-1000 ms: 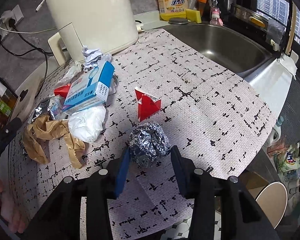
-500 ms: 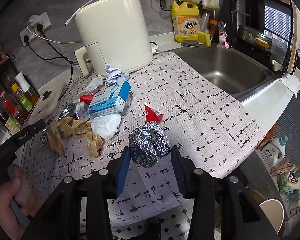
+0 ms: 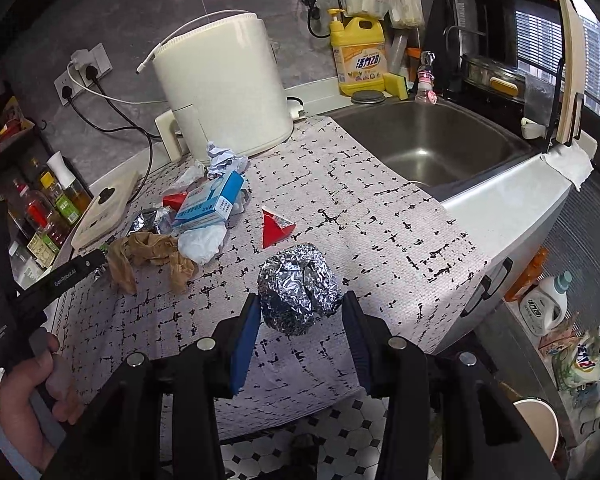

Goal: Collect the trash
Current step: 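Close the left gripper on the brown paper bag while the right gripper grasps the foil ball, then lift the paper bag and foil ball and carry both toward the white bucket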

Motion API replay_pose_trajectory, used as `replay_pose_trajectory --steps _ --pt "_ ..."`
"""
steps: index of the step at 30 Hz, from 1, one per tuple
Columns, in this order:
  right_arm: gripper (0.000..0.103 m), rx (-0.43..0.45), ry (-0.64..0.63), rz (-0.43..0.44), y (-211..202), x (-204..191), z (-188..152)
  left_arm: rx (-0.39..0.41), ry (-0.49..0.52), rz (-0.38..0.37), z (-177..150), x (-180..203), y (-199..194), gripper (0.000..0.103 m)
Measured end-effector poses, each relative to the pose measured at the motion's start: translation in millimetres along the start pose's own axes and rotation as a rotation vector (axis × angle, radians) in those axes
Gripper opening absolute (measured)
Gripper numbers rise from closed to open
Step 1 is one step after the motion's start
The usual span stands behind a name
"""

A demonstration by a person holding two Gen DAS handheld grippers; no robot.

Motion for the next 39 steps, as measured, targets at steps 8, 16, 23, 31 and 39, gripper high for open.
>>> replay_pose_trajectory --steps 8,16,23,31,39 --pt "0.042 -0.023 -0.005 0.01 34.9 -26.4 2.6 -0.111 0.025 -0.032 -13.2 -2.4 45.2 0.061" --pt "0.042 -0.058 -0.006 0.01 55.5 -43.3 -6.2 -0.083 0.019 -0.054 -8.9 -14.1 47.6 0.018" --pt "0.042 -0.049 -0.044 0.05 45.6 -58.7 -6.2 -0.012 -0.002 -0.035 4.2 -20.6 24.2 0.018" --pt "0.042 -0.002 -0.056 0.044 9.6 -46.3 0.6 0.056 -0.014 -0.03 12.7 -16.0 -12.5 0.018" --pt "0.042 0.042 -0.042 0.028 -29.1 -24.8 2.4 0.165 -0.021 0.003 24.5 -10.5 -56.6 0.018"
Point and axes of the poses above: each gripper's, at about its wrist camera, not at the fingertips, and y roughly the way its jaws point, x to its right, z to its top, the point moved 7 cm from there along y, roughly the way its jaws point, and after that the axes turned 10 degrees about x, right-handed, at the moved point
